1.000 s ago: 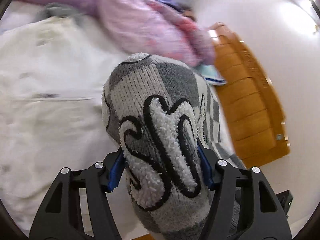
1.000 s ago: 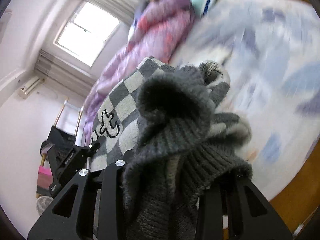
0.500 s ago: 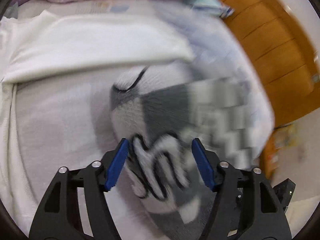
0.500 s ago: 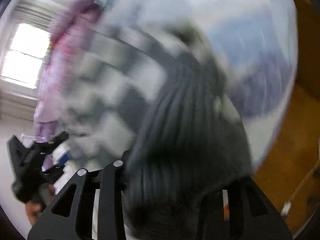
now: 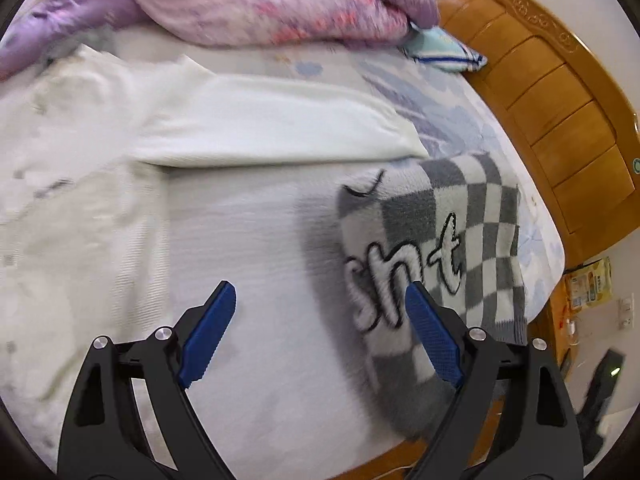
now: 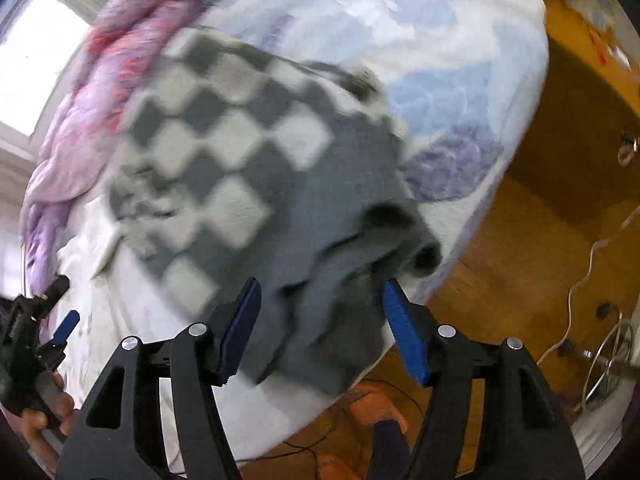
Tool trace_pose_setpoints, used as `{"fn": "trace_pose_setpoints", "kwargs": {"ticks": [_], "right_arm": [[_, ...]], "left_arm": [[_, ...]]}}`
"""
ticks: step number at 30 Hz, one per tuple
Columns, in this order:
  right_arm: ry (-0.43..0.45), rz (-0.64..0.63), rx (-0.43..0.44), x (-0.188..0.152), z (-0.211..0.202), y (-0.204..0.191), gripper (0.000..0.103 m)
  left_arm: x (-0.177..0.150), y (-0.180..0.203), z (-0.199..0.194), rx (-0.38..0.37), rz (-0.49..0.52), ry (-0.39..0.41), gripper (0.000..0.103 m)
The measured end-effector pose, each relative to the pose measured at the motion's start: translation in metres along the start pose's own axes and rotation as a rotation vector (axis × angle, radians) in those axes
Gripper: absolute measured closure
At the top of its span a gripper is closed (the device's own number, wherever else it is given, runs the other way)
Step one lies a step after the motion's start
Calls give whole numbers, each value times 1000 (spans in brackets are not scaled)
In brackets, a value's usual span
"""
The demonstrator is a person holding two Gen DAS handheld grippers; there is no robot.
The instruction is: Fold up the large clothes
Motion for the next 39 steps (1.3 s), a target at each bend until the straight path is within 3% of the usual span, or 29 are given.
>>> {"fn": "trace_pose_setpoints", "kwargs": {"ticks": [3, 7, 13, 18, 21, 24, 30, 39], "right_arm": [[36, -112, 16, -14, -30, -39, 42], [114, -284, 70, -37, -85, -119, 39], [229, -442, 121, -108, -185, -209, 34], [332, -473, 133, -170, -278, -250, 23], [382, -505, 139, -209, -336, -270, 22], [398, -538, 135, -238, -380, -285, 19], [490, -625, 112, -280, -447, -301, 12], [548, -686, 100, -299, -478, -283, 12]], "left_arm": [[-14, -15, -55, 37, -1, 52, 13], [-29, -32, -133, 77, 11, 139, 13], [-60, -53, -282, 97, 87, 304, 12], [-97, -63, -403, 115, 167, 414, 9], [-119, -65, -467, 119, 203, 471, 7], [-139, -69, -517, 144, 200, 480, 6], [-184, -79, -573, 160, 184, 490, 5], [-230, -72, -614, 130, 113, 553, 5]]}}
Point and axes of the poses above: each gripper's, at about its wrist camera, not at the fingertips, and z roughly the way its jaws point, y to its right, x to its top, the point moved 1 cm from there along z, roughly the way its jaws point, and after that the axes turned 5 degrees about -z, right-handed, at the moved point
